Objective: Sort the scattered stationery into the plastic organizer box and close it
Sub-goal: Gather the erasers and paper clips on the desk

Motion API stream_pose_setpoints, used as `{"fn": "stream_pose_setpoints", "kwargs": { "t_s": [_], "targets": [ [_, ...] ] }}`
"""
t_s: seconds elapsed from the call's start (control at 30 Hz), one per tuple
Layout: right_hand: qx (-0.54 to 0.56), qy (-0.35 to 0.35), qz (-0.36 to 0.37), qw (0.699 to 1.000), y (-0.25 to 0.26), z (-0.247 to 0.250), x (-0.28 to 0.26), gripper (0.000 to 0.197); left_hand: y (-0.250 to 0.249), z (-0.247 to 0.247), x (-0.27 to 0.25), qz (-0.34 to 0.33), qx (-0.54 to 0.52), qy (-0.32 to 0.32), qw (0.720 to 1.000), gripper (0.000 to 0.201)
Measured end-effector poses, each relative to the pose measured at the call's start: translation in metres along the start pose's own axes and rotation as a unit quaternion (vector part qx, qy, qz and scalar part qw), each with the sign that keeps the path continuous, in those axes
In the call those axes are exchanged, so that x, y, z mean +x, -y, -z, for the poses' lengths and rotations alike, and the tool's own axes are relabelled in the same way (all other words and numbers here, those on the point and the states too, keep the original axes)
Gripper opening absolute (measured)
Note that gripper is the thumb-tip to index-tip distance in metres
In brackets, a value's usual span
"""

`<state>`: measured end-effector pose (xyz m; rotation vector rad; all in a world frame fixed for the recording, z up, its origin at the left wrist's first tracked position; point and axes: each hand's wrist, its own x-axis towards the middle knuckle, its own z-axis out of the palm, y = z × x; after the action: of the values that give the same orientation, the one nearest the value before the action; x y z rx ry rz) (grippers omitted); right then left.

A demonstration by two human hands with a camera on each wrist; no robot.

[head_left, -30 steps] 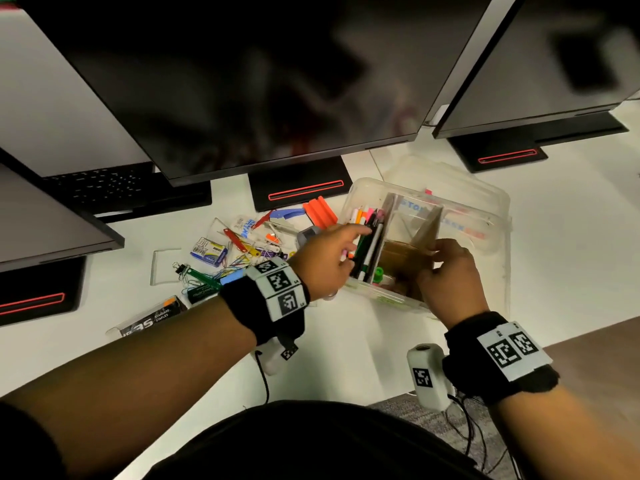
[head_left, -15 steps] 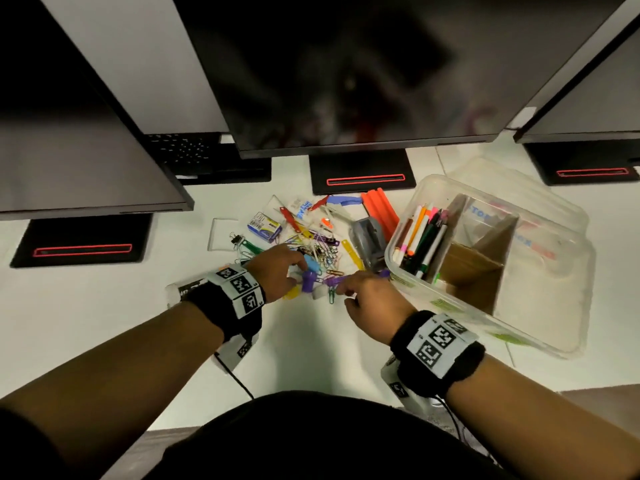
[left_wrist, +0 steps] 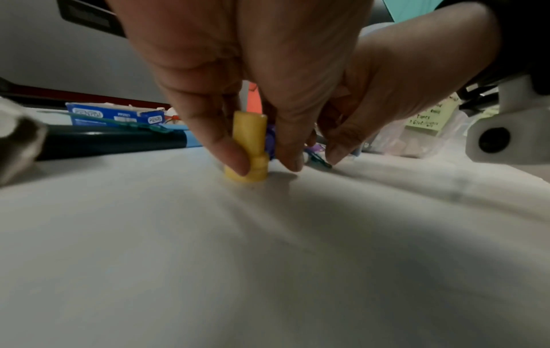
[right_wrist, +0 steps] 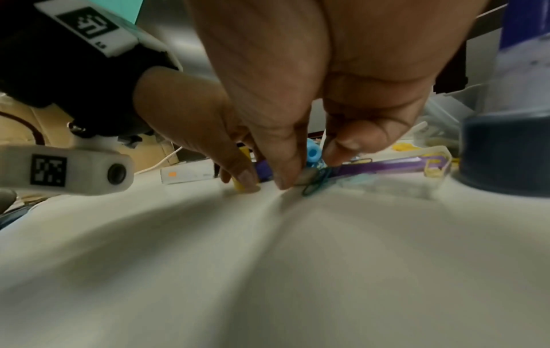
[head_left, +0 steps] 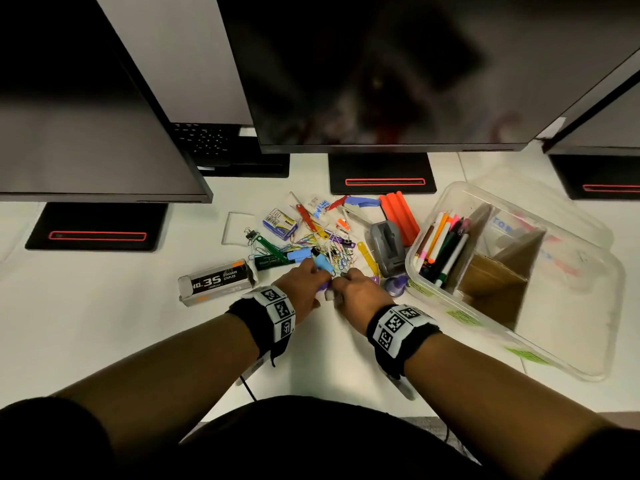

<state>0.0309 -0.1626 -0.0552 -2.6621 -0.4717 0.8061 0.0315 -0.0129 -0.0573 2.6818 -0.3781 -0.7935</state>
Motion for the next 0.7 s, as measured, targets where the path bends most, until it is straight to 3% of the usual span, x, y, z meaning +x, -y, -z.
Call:
{"fn": "stream_pose_setpoints", "kwargs": {
  "t_s": [0.13,0.5,0.6,0.7],
  "targets": [
    [-0.023,-0.001,-0.009,1.0,0.002,-0.001,-0.001,0.034,0.005,-0.001,-0.005,-0.005,-0.011,-0.035,0.999,0.026],
    [-0.047,-0.001,-0.018,0.999,-0.001,0.012,-0.005,0.036,0.023,0.004,-0.013,0.035,-0.066,-0.057,0.996,0.036],
    [-0.005,-0.039,-0.027,0.999,0.002,0.022,-0.019,0.033,0.017,0.016,-0.012,0.01,-0.118,-0.06,0.991,0.037],
    [0.045,-0.109,-0.02,0.993,0.005,0.039,-0.04,0.025,0.001,0.033,-0.009,-0.02,-0.185,-0.104,0.977,0.034]
  ]
}}
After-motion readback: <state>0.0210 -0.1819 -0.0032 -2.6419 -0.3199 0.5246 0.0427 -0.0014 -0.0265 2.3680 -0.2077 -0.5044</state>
